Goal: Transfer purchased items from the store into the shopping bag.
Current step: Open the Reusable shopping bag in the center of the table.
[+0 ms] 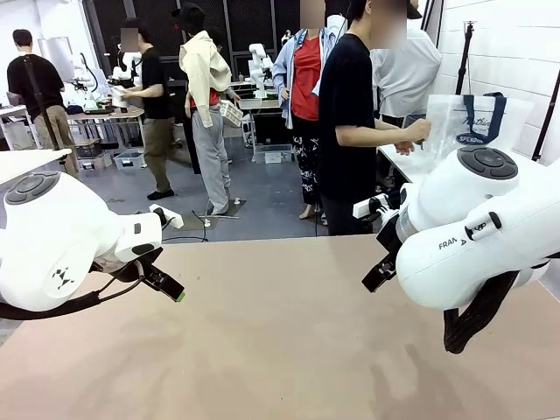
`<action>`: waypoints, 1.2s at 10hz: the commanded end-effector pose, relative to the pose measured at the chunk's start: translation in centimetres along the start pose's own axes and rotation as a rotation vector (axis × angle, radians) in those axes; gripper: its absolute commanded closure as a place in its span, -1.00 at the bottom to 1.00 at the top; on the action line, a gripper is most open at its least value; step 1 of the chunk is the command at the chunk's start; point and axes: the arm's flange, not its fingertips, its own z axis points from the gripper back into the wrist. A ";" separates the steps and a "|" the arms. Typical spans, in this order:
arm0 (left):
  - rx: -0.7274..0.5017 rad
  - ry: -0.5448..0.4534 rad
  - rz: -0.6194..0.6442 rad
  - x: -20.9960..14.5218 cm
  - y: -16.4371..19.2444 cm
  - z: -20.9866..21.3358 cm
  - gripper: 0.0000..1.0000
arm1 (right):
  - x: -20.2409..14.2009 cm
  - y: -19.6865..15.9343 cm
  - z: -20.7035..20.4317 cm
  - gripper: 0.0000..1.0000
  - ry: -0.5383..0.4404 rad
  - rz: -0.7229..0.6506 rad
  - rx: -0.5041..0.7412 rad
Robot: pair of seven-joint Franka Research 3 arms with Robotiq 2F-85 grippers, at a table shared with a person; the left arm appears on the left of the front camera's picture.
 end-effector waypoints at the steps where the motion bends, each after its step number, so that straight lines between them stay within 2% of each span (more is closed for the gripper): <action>1: 0.001 0.000 0.002 0.0 0.1 0.0 -1.00 | 0.0 0.0 0.0 -1.00 0.000 -0.001 0.000; 12: 0.001 0.000 0.002 0.0 0.1 0.0 -1.00 | 0.0 0.0 0.0 -1.00 0.000 -0.001 0.000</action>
